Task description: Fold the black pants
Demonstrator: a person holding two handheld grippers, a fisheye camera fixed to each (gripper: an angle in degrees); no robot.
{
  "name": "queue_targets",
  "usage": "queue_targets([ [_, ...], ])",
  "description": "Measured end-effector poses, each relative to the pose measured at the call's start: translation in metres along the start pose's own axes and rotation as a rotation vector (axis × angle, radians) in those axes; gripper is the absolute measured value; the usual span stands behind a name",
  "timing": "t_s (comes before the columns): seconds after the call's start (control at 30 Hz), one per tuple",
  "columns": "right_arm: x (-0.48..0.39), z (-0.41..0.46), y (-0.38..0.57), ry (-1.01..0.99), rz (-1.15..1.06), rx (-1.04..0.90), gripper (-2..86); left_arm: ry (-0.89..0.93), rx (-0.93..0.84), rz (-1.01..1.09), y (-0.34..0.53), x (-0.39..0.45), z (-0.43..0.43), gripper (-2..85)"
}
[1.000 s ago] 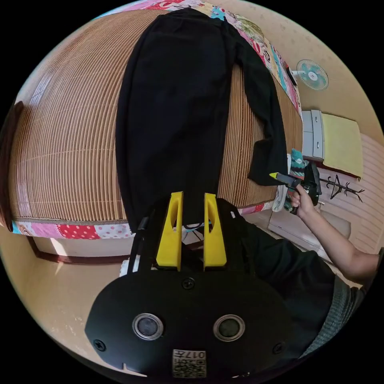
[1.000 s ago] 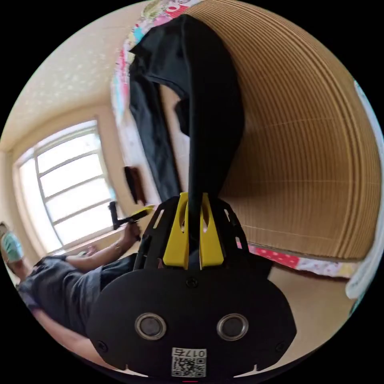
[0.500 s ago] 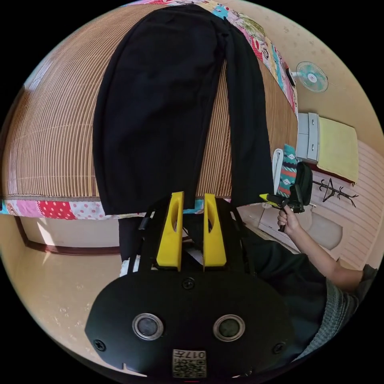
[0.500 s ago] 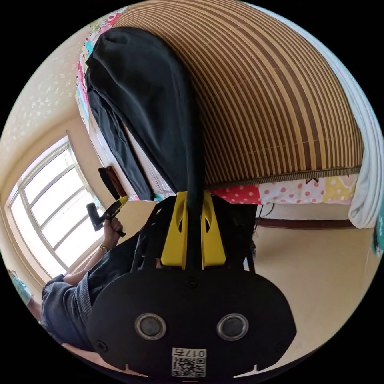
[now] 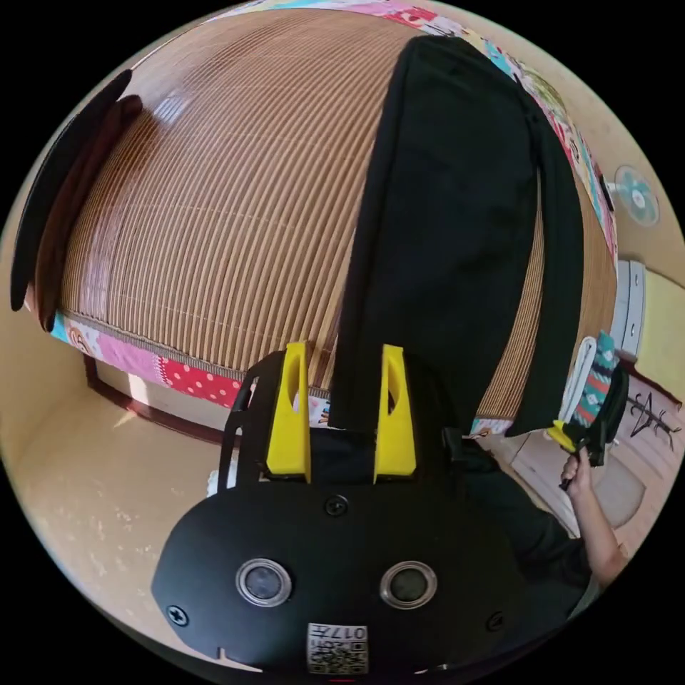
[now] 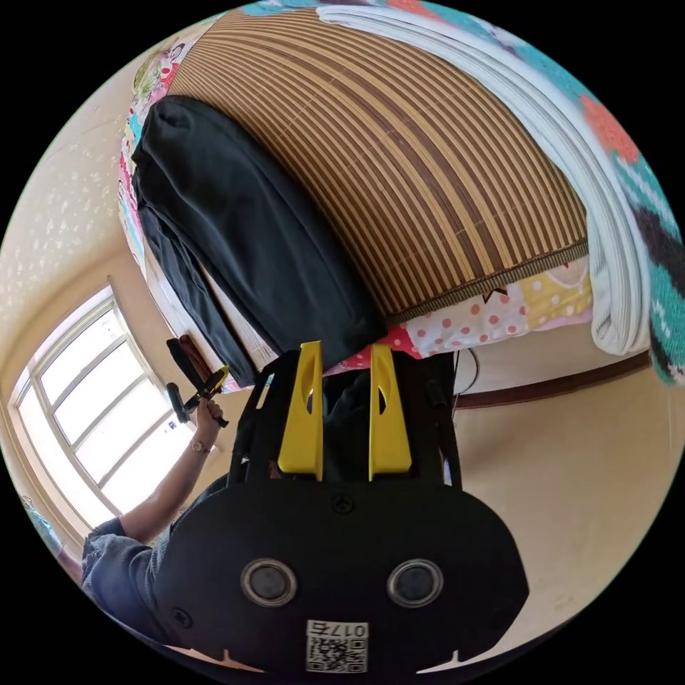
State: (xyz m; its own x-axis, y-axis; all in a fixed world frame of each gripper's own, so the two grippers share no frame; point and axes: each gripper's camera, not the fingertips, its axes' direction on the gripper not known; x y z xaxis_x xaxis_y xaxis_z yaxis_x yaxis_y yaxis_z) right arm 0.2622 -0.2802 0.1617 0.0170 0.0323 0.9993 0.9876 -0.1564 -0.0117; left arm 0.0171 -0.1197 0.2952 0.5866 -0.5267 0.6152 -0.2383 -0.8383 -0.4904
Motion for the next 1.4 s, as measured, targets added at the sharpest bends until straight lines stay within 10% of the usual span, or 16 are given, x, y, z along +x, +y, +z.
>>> queue_targets([
  [0.2, 0.019, -0.012, 0.013, -0.097, 0.004, 0.041, 5.2, 0.046, -0.047, 0.347, 0.029, 0.044, -0.007, 2.1],
  [0.3, 0.032, -0.017, 0.026, -0.116, -0.011, 0.053, 2.4, 0.282, -0.083, 0.145, 0.038, -0.010, -0.001, 2.1],
  [0.53, -0.003, -0.039, 0.068, -0.054, -0.203, 0.098, 1.0, 0.134, 0.054, -0.239, 0.072, -0.039, -0.030, 7.1],
  [0.83, -0.123, -0.016, 0.109, -0.086, -0.588, -0.087, 0.7, 0.490, 0.012, 0.586, 0.038, 0.239, -0.084, 16.6],
  [1.0, -0.173, 0.014, 0.109, -0.052, -0.791, -0.217, 0.6, 0.329, -0.094, 0.604, 0.004, 0.326, -0.064, 19.0],
  [1.13, -0.182, 0.029, 0.101, -0.003, -0.876, -0.334, 0.8, 0.267, -0.262, 0.555, 0.005, 0.332, -0.020, 4.2],
  [1.3, -0.169, 0.042, 0.068, 0.086, -1.095, -0.843, 1.8, 0.372, -0.167, 0.514, 0.039, 0.301, -0.022, -0.3],
  [1.4, -0.176, 0.025, -0.017, 0.334, -1.012, -0.705, 4.5, 0.421, -0.124, 0.447, 0.057, 0.282, -0.024, -0.6],
])
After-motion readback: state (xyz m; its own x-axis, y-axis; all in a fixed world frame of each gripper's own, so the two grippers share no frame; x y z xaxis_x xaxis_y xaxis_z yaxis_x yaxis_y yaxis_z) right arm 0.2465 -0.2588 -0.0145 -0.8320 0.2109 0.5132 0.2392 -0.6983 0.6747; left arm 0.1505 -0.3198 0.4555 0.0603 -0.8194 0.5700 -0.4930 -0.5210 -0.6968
